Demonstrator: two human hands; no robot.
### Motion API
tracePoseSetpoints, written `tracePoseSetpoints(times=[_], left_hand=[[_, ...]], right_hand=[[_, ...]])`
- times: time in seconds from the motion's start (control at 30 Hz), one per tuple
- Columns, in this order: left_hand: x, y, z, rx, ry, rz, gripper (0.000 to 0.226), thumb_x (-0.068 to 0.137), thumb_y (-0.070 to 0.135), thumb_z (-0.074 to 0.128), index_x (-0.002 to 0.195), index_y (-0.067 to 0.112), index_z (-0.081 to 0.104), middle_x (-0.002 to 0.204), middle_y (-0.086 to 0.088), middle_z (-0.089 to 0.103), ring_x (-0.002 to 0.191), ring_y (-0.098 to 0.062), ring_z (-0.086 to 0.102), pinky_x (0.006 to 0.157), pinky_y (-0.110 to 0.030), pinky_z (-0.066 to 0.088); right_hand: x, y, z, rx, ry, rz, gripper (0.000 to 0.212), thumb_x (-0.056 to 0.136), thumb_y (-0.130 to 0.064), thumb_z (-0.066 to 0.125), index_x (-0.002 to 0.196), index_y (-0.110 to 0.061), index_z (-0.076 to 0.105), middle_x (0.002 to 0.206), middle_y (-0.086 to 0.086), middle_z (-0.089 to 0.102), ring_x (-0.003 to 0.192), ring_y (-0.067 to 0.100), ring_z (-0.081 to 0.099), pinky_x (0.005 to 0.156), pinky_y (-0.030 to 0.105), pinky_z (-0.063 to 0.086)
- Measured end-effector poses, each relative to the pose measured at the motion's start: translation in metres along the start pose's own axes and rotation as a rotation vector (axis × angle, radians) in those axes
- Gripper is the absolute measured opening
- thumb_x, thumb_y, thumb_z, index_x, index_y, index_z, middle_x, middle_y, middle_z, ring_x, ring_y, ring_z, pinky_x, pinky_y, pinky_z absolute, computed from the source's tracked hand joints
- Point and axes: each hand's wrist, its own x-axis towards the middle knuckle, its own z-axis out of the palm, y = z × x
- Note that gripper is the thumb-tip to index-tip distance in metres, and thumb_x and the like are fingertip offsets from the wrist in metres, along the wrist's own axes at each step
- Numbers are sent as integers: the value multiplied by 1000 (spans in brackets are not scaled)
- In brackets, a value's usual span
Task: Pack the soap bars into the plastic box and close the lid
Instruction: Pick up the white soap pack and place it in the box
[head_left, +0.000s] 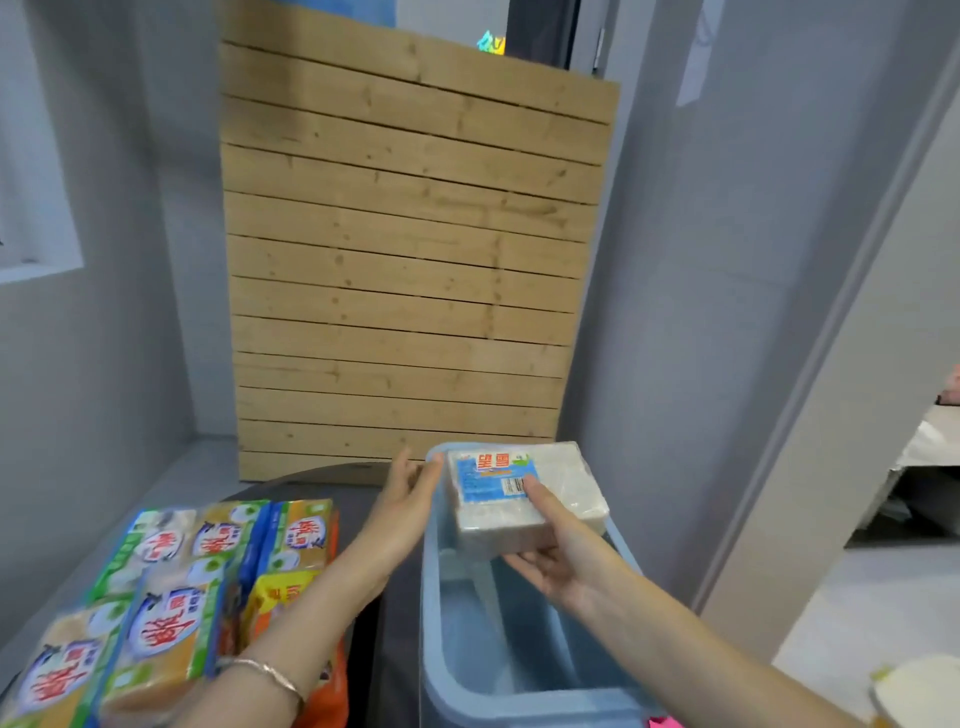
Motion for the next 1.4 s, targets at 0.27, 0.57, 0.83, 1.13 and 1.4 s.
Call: tracePoseSetpoints(times=[0.27,0.57,0.83,1.13,1.4], left_hand=[[14,-41,5,-332,-190,-170,32,95,31,47,127,30,47,103,-2,72,95,-23,68,94,-43,50],[18,-47,3,-364,-236,-140,38,95,31,46,133,34,40,108,-2,70,97,-21,68,83,-36,54],[22,-54,4,-357,-243,-122,42,95,34,45,136,40,36,110,0,68,99,-20,67,82,-34,53],[18,-53,-1,-344,-246,-104,42,95,35,44,135,41,35,109,7,67,96,-12,66,80,-28,52],[16,-50,-3,-313,-266,-126,36,94,38,45,129,45,37,111,5,68,99,-14,67,92,-36,51]], right_hand=[[45,27,0,-193,196,40,53,74,-18,78,121,-13,54,109,12,69,79,22,66,54,33,53],[98,56,-11,-273,215,87,72,61,-31,86,123,-14,53,114,9,69,98,25,69,77,37,59],[103,63,-21,-437,196,279,64,68,-48,76,118,-13,56,102,10,68,80,23,67,57,30,57],[91,44,-20,-1035,84,566,106,67,-88,32,133,-5,34,67,16,71,62,22,67,50,21,54],[56,39,4,-2097,-52,-190,71,77,-77,37,89,-11,62,92,9,69,73,23,60,69,31,45]])
